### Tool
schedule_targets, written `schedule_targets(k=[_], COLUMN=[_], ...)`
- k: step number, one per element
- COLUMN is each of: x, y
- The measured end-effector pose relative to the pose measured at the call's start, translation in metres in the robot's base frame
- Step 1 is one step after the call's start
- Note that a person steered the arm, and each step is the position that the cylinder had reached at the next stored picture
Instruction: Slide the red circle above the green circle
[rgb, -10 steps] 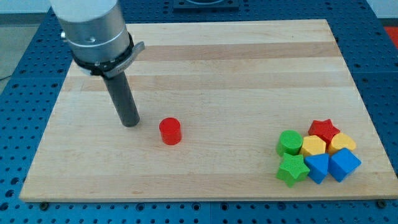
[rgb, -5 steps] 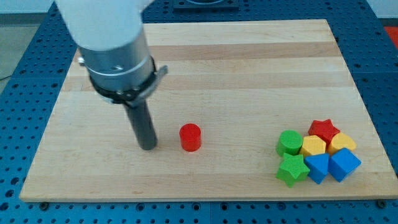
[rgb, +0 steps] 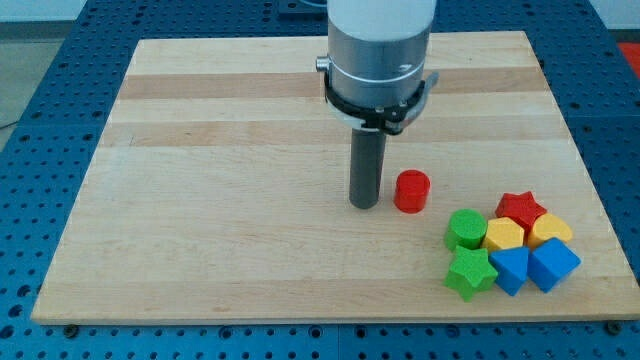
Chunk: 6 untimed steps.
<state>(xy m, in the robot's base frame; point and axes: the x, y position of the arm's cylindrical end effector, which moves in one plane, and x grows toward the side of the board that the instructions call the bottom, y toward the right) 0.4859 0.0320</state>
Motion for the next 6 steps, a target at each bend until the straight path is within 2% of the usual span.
schedule_targets(k=[1, 2, 3, 6], x=[-0.015, -0.013, -0.013, -0.018], y=[0.027, 0.085, 0.109, 0.077])
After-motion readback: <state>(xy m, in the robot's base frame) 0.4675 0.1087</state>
